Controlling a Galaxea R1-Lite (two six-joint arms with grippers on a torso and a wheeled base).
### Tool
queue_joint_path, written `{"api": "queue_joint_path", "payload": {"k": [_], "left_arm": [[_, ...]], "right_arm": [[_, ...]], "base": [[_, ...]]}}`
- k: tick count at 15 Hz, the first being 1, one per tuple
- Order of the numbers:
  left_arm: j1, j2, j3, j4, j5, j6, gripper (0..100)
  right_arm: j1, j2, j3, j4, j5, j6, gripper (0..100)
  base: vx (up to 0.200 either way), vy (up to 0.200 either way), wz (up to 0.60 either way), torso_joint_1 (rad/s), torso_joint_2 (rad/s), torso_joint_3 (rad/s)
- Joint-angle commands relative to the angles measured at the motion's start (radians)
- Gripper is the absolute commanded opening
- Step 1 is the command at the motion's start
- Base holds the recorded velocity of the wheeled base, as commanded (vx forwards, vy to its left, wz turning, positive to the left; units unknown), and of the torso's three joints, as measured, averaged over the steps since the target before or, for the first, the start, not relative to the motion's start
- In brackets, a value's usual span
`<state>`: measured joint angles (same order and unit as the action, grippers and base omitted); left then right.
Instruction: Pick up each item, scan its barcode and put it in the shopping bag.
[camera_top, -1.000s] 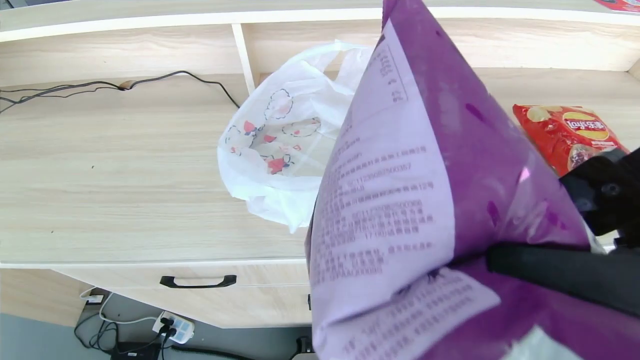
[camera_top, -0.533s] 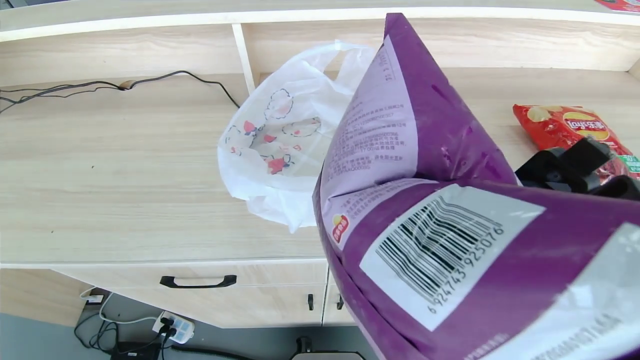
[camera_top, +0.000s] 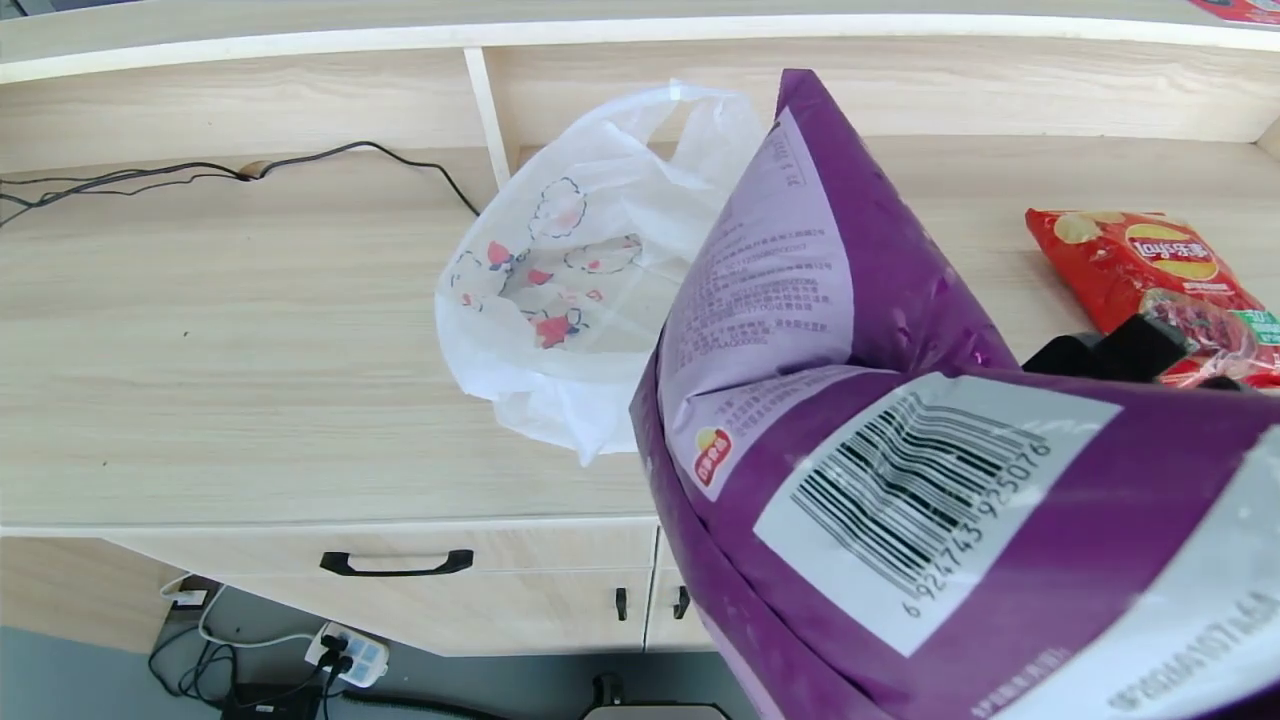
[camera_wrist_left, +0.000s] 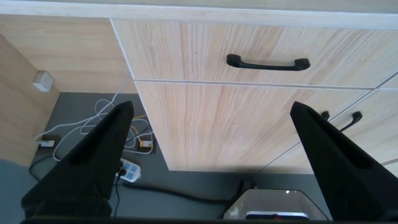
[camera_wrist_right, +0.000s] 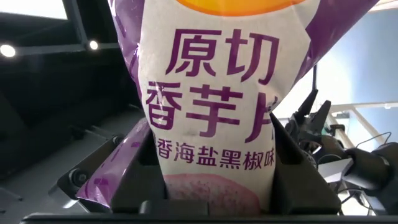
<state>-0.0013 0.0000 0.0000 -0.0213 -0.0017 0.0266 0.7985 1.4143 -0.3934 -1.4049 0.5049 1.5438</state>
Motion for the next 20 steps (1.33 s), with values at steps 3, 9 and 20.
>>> {"api": "queue_joint_path", "payload": {"k": [3, 9, 20], "left_arm": [[0.0, 0.002, 0.0, 0.0, 0.0, 0.001, 100], [0.0, 0.002, 0.0, 0.0, 0.0, -0.001, 100], [0.0, 0.002, 0.0, 0.0, 0.0, -0.001, 100]], "right_arm": [[-0.013, -0.001, 0.03, -0.013, 0.0, 0.004, 0], [-0.025, -0.003, 0.013, -0.063, 0.001, -0.016, 0], [-0.38, -0.086, -0.515, 0.643, -0.296, -0.987, 0]], "base": [[0.0, 0.0, 0.0, 0.0, 0.0, 0.0], [0.0, 0.0, 0.0, 0.0, 0.0, 0.0], [0.0, 0.0, 0.0, 0.0, 0.0, 0.0]]}}
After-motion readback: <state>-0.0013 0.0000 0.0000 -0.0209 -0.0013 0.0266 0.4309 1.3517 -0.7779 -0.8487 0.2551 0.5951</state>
